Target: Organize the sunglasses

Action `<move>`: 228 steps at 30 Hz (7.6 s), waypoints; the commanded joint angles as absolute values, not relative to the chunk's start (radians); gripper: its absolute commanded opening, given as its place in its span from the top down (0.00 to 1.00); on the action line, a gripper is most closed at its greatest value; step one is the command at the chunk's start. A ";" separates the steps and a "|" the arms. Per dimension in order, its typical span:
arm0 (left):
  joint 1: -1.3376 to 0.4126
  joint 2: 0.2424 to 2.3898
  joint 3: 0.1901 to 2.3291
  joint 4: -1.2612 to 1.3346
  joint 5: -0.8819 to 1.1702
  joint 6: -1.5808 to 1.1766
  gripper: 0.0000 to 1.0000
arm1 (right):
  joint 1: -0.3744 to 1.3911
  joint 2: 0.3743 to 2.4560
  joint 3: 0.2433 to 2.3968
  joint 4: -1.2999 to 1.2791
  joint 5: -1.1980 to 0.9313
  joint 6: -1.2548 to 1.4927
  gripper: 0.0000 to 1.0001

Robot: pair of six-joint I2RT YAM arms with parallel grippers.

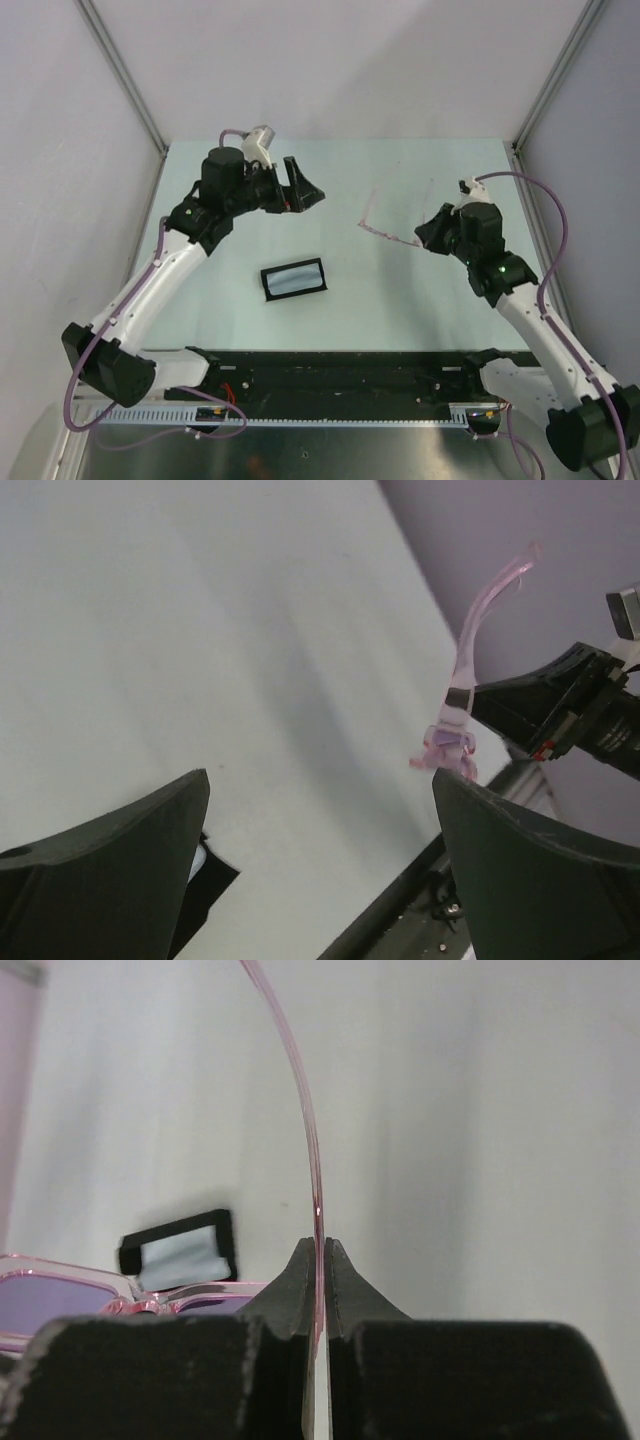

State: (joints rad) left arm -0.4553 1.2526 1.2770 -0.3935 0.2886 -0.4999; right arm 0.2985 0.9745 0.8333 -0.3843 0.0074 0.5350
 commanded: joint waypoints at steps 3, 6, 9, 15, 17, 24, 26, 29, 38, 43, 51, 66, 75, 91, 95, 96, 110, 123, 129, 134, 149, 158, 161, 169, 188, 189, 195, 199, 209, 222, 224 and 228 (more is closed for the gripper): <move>-0.449 1.249 1.374 -0.368 0.578 -0.477 0.00 | 0.387 0.855 0.888 -0.131 -0.155 0.321 1.00; -0.449 1.223 1.413 -0.362 0.690 -0.427 0.00 | 0.397 0.835 0.929 -0.109 -0.266 0.273 1.00; -0.449 1.197 1.433 -0.341 0.823 -0.405 0.00 | 0.416 0.821 0.950 -0.046 -0.368 0.242 1.00; -0.453 1.132 1.402 -0.279 1.078 -0.350 0.00 | 0.431 0.850 1.012 0.030 -0.454 0.276 1.00; -0.453 1.114 1.394 -0.265 1.147 -0.339 0.00 | 0.439 0.862 1.020 0.055 -0.483 0.293 1.00; -0.495 1.101 1.374 -0.242 1.210 -0.391 0.00 | 0.532 0.899 1.039 0.109 -0.489 0.210 1.00; -0.509 1.118 1.374 -0.238 1.216 -0.417 0.00 | 0.572 0.905 1.040 0.126 -0.473 0.160 1.00; -0.529 1.130 1.356 -0.235 1.224 -0.452 0.00 | 0.609 0.919 1.049 0.161 -0.436 0.115 1.00; -0.548 1.157 1.299 -0.233 1.198 -0.488 0.00 | 0.690 0.973 1.103 0.210 -0.385 0.040 1.00; -0.548 1.158 1.282 -0.233 1.183 -0.491 0.00 | 0.707 0.963 1.114 0.221 -0.379 0.035 1.00; -0.577 1.180 1.284 -0.235 1.215 -0.479 0.03 | 0.710 0.946 1.123 0.253 -0.408 0.055 1.00; -0.601 1.198 1.327 -0.227 1.218 -0.505 0.47 | 0.730 0.953 1.131 0.322 -0.449 -0.026 1.00; -0.601 1.186 1.407 -0.221 1.164 -0.515 0.00 | 0.732 0.925 1.137 0.311 -0.495 -0.077 1.00; -0.610 1.256 1.471 -0.192 1.075 -0.791 0.25 | 0.732 0.870 1.164 0.239 -0.514 -0.146 1.00; -0.638 1.301 1.480 -0.176 1.098 -0.851 0.39 | 0.736 0.900 1.164 0.247 -0.517 -0.149 1.00; -0.640 1.305 1.479 -0.172 1.103 -0.859 0.42 | 0.739 0.907 1.166 0.250 -0.514 -0.152 1.00; -0.624 1.299 1.439 -0.150 1.140 -0.885 0.13 | 0.750 0.911 1.164 0.230 -0.472 -0.195 1.00; -0.580 1.262 1.413 -0.141 1.158 -0.888 0.46 | 0.750 0.911 1.164 0.230 -0.448 -0.196 1.00; -0.589 1.241 1.413 -0.133 1.173 -0.877 0.49 | 0.750 0.919 1.164 0.239 -0.417 -0.198 1.00; -0.603 1.243 1.404 -0.126 1.184 -0.871 0.57 | 0.750 0.923 1.164 0.255 -0.411 -0.196 1.00; -0.620 1.241 1.381 -0.118 1.206 -0.870 0.71 | 0.752 0.939 1.164 0.267 -0.396 -0.213 1.00; -0.618 1.250 1.382 -0.117 1.180 -0.871 1.00 | 0.752 0.940 1.164 0.250 -0.370 -0.178 1.00; -0.617 1.255 1.390 -0.117 1.167 -0.870 1.00 | 0.750 0.936 1.164 0.232 -0.357 -0.170 0.87; -0.598 1.285 1.414 -0.118 1.140 -0.864 1.00 | 0.752 0.899 1.164 0.195 -0.264 -0.152 0.12; -0.534 1.410 1.491 -0.117 1.106 -0.818 1.00 | 0.750 0.805 1.206 -0.051 -0.123 0.040 0.00; -0.532 1.411 1.488 -0.117 1.104 -0.819 0.99 | 0.749 0.814 1.206 -0.055 -0.142 0.055 0.00; -0.532 1.410 1.480 -0.117 1.088 -0.818 1.00 | 0.750 0.893 1.206 -0.051 -0.265 0.143 0.00; -0.534 1.393 1.470 -0.117 1.097 -0.810 1.00 | 0.750 0.923 1.206 -0.052 -0.252 0.150 0.00; -0.535 1.332 1.437 -0.115 1.163 -0.779 1.00 | 0.746 0.966 1.206 -0.052 -0.164 0.123 0.00; -0.529 1.321 1.422 -0.107 1.147 -0.715 1.00 | 0.677 0.937 1.206 -0.009 -0.230 0.205 0.00; -0.522 1.339 1.424 -0.106 1.138 -0.697 1.00 | 0.606 0.928 1.204 0.021 -0.265 0.245 0.00; -0.506 1.361 1.443 -0.106 1.140 -0.671 1.00 | 0.461 0.923 1.204 0.026 -0.371 0.369 0.00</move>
State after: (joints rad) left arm -0.5240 1.3598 1.4239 -0.1394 1.1282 -0.7326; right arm 0.5800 0.9466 1.1805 -0.0292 -0.2733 0.2390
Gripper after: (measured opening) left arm 0.025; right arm 0.994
